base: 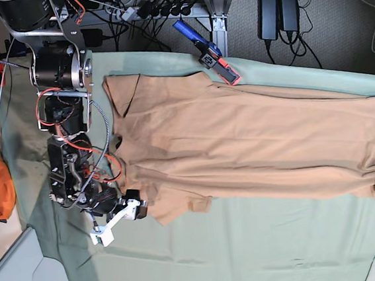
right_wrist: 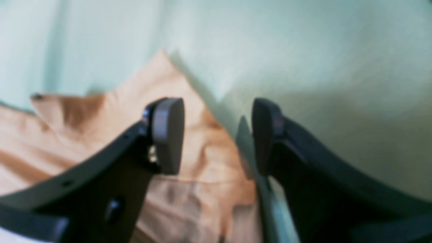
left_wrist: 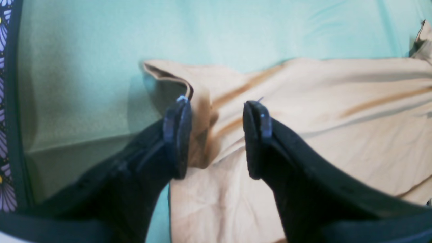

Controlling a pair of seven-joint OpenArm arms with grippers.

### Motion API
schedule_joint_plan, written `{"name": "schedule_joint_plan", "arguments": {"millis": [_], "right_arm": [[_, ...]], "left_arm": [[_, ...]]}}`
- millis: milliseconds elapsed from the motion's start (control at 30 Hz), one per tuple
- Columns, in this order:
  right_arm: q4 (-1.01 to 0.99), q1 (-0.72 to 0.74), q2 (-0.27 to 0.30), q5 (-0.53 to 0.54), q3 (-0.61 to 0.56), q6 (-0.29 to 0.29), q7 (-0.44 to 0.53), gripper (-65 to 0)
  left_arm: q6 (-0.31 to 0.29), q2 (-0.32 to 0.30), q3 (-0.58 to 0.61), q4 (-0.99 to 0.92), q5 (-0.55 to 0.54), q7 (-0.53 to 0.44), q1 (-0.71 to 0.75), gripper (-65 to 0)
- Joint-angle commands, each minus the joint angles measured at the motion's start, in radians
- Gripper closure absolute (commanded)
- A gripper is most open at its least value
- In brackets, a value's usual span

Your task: Fold the T-shirt properly

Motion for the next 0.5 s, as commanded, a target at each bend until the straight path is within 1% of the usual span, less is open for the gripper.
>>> {"name": "schedule_joint_plan", "arguments": {"millis": [0, 200, 300, 467], "right_arm": [[0.014, 0.035, 0.008, 0.013, -0.013, 0.117, 0.021, -32.5], [0.014, 0.035, 0.005, 0.061, -0.097, 0.118, -0.007, -32.3], [0.014, 0.035, -0.009, 0.064, -0.104, 0.118, -0.036, -32.3], [0.014, 0.035, -0.024, 0.067, -0.104, 0.118, -0.039, -32.3]], "left_arm": [[-0.016, -0.025, -0.007, 0.014, -0.016, -0.014, -0.027, -29.0], [-0.016, -0.025, -0.007, 0.014, -0.006, -0.049, -0.027, -29.0], [-0.016, -0.026, -0.007, 0.014, 0.041, -0.083, -0.027, -29.0], [-0.016, -0.025, -0.007, 0.014, 0.095, -0.14, -0.027, -29.0]]}}
